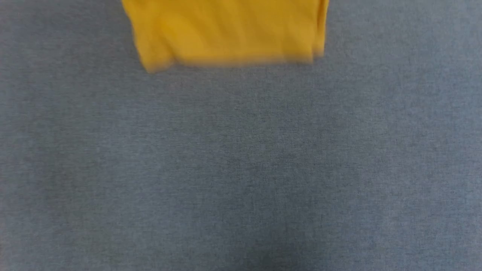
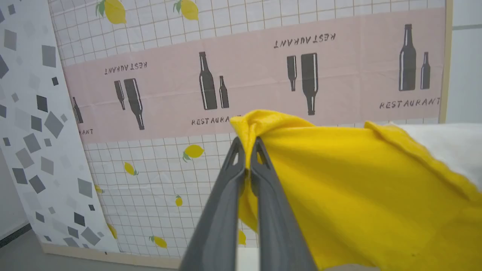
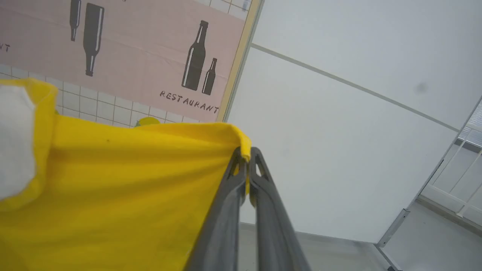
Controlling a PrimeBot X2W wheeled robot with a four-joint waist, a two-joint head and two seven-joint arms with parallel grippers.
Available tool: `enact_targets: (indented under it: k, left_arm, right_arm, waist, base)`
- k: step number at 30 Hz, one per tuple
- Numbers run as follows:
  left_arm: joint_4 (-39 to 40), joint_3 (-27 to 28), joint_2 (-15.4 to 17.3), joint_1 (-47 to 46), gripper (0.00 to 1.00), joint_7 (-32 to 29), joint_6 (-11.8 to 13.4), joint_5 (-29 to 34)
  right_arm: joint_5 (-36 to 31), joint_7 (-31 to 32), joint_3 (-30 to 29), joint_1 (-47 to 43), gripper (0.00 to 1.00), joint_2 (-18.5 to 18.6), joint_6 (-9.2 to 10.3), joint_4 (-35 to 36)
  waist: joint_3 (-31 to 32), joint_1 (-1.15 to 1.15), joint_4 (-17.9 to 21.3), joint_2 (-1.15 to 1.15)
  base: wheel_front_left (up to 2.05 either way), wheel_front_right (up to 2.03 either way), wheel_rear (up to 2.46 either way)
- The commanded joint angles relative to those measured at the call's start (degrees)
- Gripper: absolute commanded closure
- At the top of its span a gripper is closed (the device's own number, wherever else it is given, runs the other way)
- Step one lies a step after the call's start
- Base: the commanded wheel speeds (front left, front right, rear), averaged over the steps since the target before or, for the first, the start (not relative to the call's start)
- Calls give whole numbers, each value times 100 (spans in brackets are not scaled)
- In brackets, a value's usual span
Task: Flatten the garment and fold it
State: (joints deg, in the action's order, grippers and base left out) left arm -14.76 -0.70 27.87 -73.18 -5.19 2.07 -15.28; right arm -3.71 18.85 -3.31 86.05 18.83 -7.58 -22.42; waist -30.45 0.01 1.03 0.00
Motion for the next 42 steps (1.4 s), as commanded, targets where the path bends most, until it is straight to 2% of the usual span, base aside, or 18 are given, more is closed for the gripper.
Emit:
enact_targets:
  k: [1, 6, 11, 19, 21, 24, 29, 34, 37, 40, 42]
  left_arm:
    - [-56, 45, 42, -260, 100, 213, 88, 67]
    - [-297, -39, -26, -721, 100, 772, 65, 134]
    - [-799, -310, -233, -297, 100, 742, -150, 41]
    - [-1653, -755, -440, 1149, 100, 194, -449, -94]
    - [-1838, -930, -533, 1608, 100, -137, -664, -260]
    - [-1946, -1089, -609, 2167, 100, -518, -801, -488]
    - [-1810, -1182, -733, 3203, 100, -904, -893, -989]
    - [-1195, -1096, -843, 4269, 100, -828, -877, -1377]
    - [-746, -1094, -790, 5013, 100, -848, -724, -1389]
    - [-380, -1121, -699, 5650, 100, -885, -557, -1327]
    - [-74, -1113, -676, 6122, 100, -946, -346, -1293]
  right_arm:
    - [-123, -206, -69, 162, 100, -55, 9, -25]
    - [-313, -741, -170, 453, 100, -123, 9, -207]
    - [-174, -811, -25, 1, 100, -138, 9, -734]
    - [532, -1021, 491, -1445, 100, -102, 9, -1437]
    - [896, -1009, 764, -1923, 100, -79, 9, -1533]
    - [1279, -986, 1081, -2553, 100, 51, 9, -1506]
    - [1820, -806, 1356, -3741, 100, 295, 9, -1244]
    - [2301, -534, 1330, -4926, 100, 481, 9, -706]
    - [2770, -424, 1152, -5725, 100, 452, 9, -228]
    - [2864, -253, 872, -6455, 100, 472, 9, 150]
    - [2784, -106, 585, -6990, 100, 405, 9, 426]
  waist:
    - [-240, -1, 182, 0]
    - [-229, -1, 210, 0]
    - [-93, -1, 196, 0]
    - [271, -1, 126, 0]
    - [440, -1, 94, 0]
    - [699, -1, 59, 0]
    - [1232, -1, 47, 0]
    - [1700, -1, 71, 0]
    - [1967, -1, 99, 0]
    - [2160, -1, 110, 0]
    - [2291, -1, 114, 0]
  base:
    - [0, 0, 0]
    - [0, 0, 0]
    - [0, 0, 0]
    - [0, 0, 0]
    - [0, 0, 0]
    - [0, 0, 0]
    - [0, 0, 0]
    - [0, 0, 0]
    - [0, 0, 0]
    - [0, 0, 0]
    - [0, 0, 0]
